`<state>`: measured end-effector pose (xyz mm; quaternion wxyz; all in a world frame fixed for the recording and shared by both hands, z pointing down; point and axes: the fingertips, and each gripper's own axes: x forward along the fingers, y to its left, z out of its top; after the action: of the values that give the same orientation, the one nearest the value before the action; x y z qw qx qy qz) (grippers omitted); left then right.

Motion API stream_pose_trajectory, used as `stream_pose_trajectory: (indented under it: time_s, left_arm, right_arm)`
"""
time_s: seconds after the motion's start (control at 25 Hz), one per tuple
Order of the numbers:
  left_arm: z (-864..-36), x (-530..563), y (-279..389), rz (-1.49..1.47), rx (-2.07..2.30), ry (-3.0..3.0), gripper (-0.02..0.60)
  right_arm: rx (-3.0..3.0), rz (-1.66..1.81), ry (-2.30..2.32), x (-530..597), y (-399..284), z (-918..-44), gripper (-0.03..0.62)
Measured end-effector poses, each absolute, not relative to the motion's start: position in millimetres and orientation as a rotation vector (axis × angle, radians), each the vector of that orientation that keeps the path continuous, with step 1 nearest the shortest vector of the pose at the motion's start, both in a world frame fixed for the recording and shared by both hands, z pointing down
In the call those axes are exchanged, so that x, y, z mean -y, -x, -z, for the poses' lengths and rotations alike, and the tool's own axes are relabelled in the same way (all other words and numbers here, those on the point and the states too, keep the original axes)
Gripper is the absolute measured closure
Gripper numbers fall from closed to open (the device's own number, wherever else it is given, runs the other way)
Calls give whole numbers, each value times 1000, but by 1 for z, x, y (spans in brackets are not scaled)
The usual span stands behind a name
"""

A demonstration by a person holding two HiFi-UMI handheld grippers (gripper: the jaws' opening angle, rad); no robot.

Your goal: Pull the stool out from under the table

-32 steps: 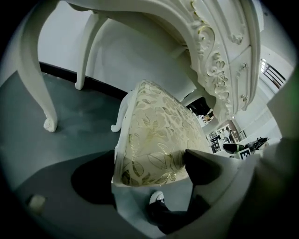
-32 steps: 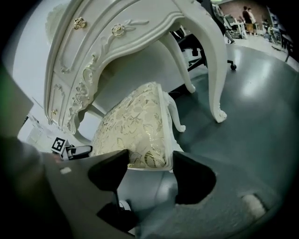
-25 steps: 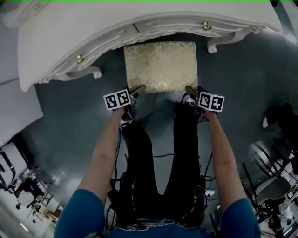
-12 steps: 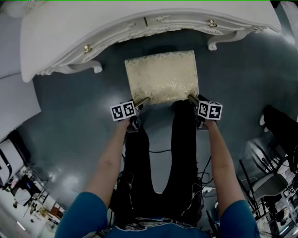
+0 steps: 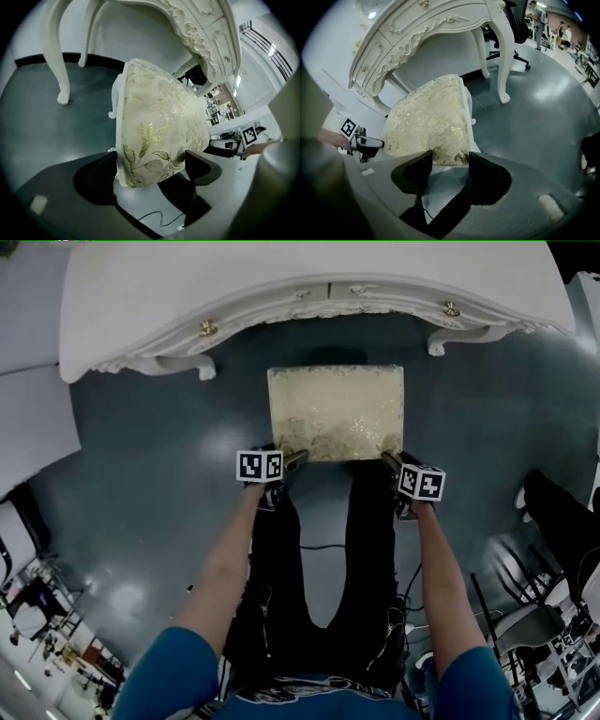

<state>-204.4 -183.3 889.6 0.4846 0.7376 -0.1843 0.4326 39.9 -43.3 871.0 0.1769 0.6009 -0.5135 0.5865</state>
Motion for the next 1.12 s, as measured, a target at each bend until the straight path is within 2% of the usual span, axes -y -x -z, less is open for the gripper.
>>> stream_pose_trajectory:
  time_s: [0.12, 0.48, 0.8, 1.12]
  left_arm:
    - [-878, 194, 207, -1109, 436, -1856, 148]
    - [-829, 223, 210, -1070, 515, -1921, 159]
    - [-767, 208, 132, -977, 549, -2037, 172]
    - [-715, 187, 74, -773, 744, -2016, 188]
  right_arm:
    - [1523, -1602, -1695, 56, -40, -857, 327]
    - [1792, -1473, -1638, 124, -37, -794, 339]
    - [2034, -1358, -1576, 168, -46, -724, 364]
    - [2188, -1307, -1423, 163, -67, -680, 383]
